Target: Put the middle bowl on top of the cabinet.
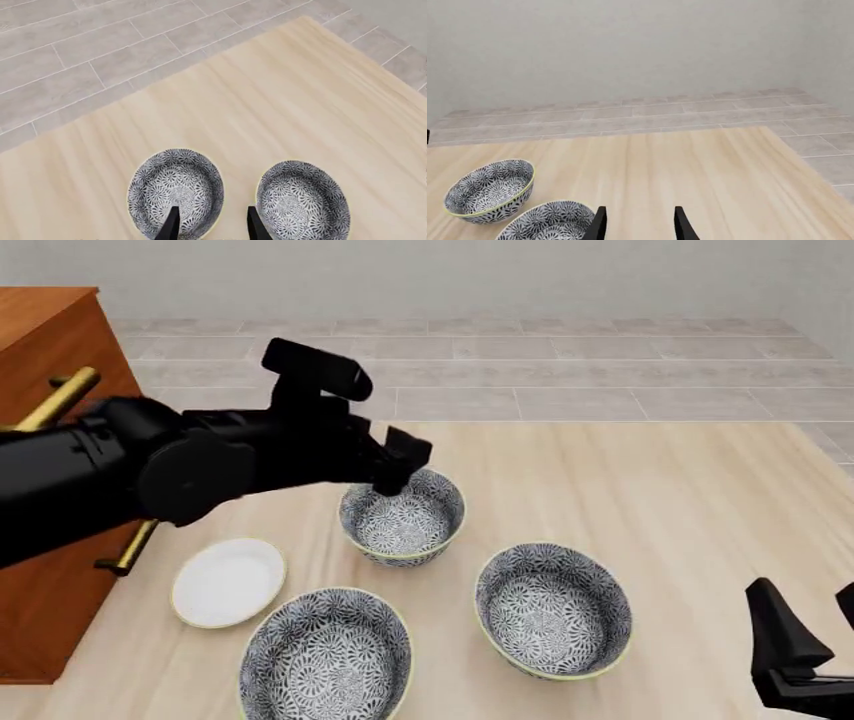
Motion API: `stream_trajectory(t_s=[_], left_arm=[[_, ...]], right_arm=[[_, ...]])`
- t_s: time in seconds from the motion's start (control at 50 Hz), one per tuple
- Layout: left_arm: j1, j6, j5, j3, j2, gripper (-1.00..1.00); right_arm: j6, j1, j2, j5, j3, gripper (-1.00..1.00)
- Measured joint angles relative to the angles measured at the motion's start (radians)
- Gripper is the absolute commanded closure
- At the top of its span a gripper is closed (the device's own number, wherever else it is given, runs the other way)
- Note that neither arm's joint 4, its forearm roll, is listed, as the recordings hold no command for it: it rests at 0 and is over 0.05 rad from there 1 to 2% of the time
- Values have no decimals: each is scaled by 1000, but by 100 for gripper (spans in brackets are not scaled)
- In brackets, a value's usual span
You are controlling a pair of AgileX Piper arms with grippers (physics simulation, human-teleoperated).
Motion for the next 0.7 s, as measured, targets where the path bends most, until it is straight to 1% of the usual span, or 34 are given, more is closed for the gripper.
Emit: stream_trajectory(t_s=[0.32, 0.7], left_arm=[[-13, -47, -19, 22, 29, -100], [-45, -103, -72, 53, 92, -100]], right_arm=[[0, -3, -14, 12, 0, -100], [6, -5, -24, 19, 0, -100]])
